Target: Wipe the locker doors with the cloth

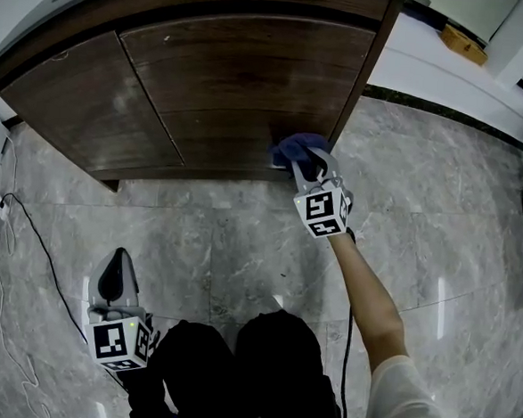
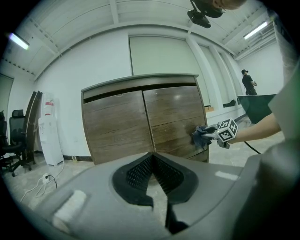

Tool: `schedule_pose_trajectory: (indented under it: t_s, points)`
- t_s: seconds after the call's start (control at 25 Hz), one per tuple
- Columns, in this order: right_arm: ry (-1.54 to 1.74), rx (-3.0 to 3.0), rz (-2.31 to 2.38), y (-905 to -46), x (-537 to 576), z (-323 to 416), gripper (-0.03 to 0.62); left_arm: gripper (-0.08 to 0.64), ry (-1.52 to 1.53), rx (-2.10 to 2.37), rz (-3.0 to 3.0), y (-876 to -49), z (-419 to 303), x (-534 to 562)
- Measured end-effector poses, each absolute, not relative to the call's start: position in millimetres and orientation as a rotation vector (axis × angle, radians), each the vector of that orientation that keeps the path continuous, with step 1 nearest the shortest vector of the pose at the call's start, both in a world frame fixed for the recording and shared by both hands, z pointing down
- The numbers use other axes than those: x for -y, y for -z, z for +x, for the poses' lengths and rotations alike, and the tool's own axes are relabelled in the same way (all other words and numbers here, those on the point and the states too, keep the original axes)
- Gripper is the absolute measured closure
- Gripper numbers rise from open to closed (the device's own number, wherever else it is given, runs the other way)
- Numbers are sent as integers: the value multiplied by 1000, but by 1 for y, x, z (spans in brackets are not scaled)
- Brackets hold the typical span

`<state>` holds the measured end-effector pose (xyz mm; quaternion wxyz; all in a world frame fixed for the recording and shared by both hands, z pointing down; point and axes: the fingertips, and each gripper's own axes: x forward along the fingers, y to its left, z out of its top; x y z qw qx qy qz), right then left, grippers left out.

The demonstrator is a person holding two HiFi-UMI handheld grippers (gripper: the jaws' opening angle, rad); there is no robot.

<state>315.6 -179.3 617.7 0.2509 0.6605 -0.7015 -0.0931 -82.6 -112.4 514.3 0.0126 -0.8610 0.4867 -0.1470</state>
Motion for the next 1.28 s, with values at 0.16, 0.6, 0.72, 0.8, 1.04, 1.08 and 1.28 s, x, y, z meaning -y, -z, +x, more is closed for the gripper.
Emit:
schedule_pose_trajectory:
  t_s: [0.16,0.6,0.72,0.8,1.04,1.08,1.28]
  points:
    - [225,1908,1766,-638,181,311,500,560,468,-1527,-2677,-516,-85,114]
    - [115,1924,1693,-689,185,300,502,560,500,-1526,-2683,-527,-83,116]
    - [124,1911,1673,-688,186,296,502,560,500,-1527,-2684,-527,-83,116]
    - [139,1908,1662,-680,188,293,503,560,495,-1526,-2686,-526,-83,117]
    - [203,1926,1666,-640,195,282,503,560,479,-1525,-2705,-528,-84,116]
    - [211,1928,1668,-633,196,281,503,560,477,-1526,-2708,-528,-85,115]
    - [258,1933,1703,-595,199,276,503,560,482,-1526,-2723,-532,-89,111]
